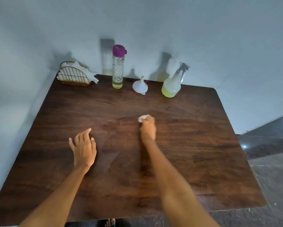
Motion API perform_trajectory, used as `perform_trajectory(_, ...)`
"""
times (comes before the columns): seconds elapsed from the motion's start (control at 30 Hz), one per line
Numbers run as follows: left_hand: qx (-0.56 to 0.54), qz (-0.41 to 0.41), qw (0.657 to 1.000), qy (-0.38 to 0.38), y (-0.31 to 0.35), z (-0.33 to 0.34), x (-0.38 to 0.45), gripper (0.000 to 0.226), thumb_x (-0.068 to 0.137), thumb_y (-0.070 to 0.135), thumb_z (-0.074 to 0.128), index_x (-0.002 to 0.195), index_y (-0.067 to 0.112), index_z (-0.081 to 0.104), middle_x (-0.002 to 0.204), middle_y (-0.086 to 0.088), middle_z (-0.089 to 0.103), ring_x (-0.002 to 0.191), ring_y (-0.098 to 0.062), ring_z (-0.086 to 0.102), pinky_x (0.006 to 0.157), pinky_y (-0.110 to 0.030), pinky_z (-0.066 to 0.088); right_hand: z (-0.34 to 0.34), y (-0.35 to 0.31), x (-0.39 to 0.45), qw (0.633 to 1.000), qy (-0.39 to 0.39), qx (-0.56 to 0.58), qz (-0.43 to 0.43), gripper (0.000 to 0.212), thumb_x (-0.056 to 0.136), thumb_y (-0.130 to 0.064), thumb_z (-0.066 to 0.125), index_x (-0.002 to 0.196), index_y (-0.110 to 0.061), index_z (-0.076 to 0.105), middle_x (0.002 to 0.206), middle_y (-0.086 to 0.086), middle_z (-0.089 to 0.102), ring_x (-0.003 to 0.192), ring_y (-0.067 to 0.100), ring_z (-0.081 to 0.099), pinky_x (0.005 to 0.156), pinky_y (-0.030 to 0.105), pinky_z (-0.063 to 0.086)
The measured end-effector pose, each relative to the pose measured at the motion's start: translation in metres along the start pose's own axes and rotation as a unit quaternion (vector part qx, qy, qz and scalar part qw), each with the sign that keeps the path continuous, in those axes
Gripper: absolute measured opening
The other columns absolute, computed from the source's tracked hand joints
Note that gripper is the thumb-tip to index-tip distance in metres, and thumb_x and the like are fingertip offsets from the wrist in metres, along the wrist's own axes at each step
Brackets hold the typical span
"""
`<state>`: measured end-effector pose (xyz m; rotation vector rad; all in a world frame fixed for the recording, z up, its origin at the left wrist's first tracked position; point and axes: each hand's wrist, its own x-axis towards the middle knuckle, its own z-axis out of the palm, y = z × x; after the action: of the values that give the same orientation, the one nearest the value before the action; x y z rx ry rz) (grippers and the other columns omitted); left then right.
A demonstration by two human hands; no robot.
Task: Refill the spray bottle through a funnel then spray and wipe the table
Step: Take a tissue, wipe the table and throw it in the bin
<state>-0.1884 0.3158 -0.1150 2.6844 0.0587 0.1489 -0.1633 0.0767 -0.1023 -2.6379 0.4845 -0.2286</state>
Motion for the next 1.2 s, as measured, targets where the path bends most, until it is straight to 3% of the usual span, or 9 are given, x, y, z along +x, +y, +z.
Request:
perform_trajectory(0.27,-0.015,0.003,1.000,-0.010,0.009,0.010,-0.011,0.036,0.093,0.008,0.047,0.128,0.005,0.050,0.123,-0.017,0.057,0.118,-0.037,0.049,0.111,-0.057,0.017,-0.076,0.136,0.002,0.947,0.134,0.041,0.290,0.034,0.078,0.011,0.040,0.091,0.000,0.069,0.109,0.024,0.056,0.101,0.040,0.056,0.083,0.038,0.046)
perform_trajectory(0.47,-0.028,0.003,1.000,0.001,0.010,0.000,-0.033,0.035,0.095,0.009,0.044,0.129,0.006,0.050,0.123,-0.016,0.058,0.118,-0.037,0.050,0.110,-0.058,0.019,0.012,-0.016,-0.066,0.994,0.009,0.082,0.064,0.028,0.077,0.009,0.046,0.094,0.000,0.067,0.102,0.021,0.061,0.101,0.034,0.057,0.084,0.030,0.039)
perform_trajectory(0.57,-0.027,-0.036,0.999,0.003,-0.001,-0.016,-0.054,0.035,0.096,0.009,0.041,0.130,0.004,0.049,0.126,-0.018,0.057,0.123,-0.037,0.047,0.112,-0.058,0.017,0.034,-0.102,-0.146,0.976,-0.178,0.116,-0.047,0.026,0.091,-0.004,0.040,0.109,0.002,0.058,0.112,0.020,0.054,0.105,0.033,0.050,0.083,0.031,0.041)
perform_trajectory(0.67,-0.012,-0.060,0.998,0.011,-0.013,-0.031,-0.075,0.035,0.096,0.010,0.039,0.129,0.003,0.049,0.127,-0.020,0.056,0.125,-0.038,0.045,0.112,-0.058,0.016,0.030,-0.089,-0.187,0.959,-0.200,0.118,-0.161,0.028,0.084,-0.002,0.045,0.107,0.001,0.061,0.113,0.018,0.057,0.109,0.032,0.049,0.090,0.038,0.044)
perform_trajectory(0.77,-0.003,-0.058,0.998,0.021,-0.016,-0.038,-0.098,0.034,0.096,0.008,0.041,0.128,0.002,0.050,0.124,-0.023,0.057,0.121,-0.041,0.047,0.109,-0.061,0.019,-0.003,0.001,-0.176,0.990,-0.062,0.102,-0.075,0.044,0.063,0.004,0.044,0.098,-0.005,0.068,0.107,0.013,0.063,0.104,0.031,0.055,0.094,0.023,0.037)
perform_trajectory(0.87,-0.008,-0.062,0.998,0.009,-0.010,-0.037,-0.126,0.034,0.096,0.009,0.041,0.129,0.004,0.049,0.124,-0.020,0.057,0.122,-0.039,0.047,0.110,-0.061,0.019,-0.043,0.079,-0.175,0.995,0.055,0.075,0.047,0.040,0.062,0.014,0.047,0.089,-0.004,0.069,0.099,0.012,0.065,0.095,0.034,0.058,0.085,0.035,0.049)
perform_trajectory(0.97,-0.012,-0.059,0.998,-0.008,-0.005,-0.036,-0.155,0.035,0.097,0.011,0.039,0.131,0.006,0.048,0.128,-0.018,0.055,0.124,-0.036,0.046,0.111,-0.059,0.018,-0.043,0.054,-0.201,0.993,0.014,0.059,0.104,0.040,0.071,0.015,0.046,0.098,-0.005,0.068,0.109,0.012,0.059,0.103,0.030,0.054,0.087,0.032,0.047)
perform_trajectory(1.13,0.002,-0.052,0.999,0.008,-0.005,-0.043,-0.192,0.035,0.096,0.010,0.041,0.130,0.004,0.050,0.127,-0.019,0.056,0.122,-0.039,0.048,0.110,-0.060,0.020,-0.013,-0.054,-0.287,0.965,-0.212,0.093,-0.120,0.033,0.089,0.008,0.039,0.116,0.003,0.057,0.119,0.019,0.050,0.113,0.032,0.045,0.095,0.035,0.038)
perform_trajectory(1.2,0.005,-0.045,0.999,0.020,-0.004,-0.045,-0.202,0.033,0.096,0.008,0.042,0.128,0.002,0.051,0.124,-0.021,0.058,0.119,-0.041,0.050,0.108,-0.061,0.022,-0.013,-0.040,-0.299,0.968,-0.198,0.087,-0.126,0.032,0.090,0.004,0.038,0.117,0.002,0.056,0.114,0.017,0.049,0.112,0.033,0.045,0.094,0.037,0.038)
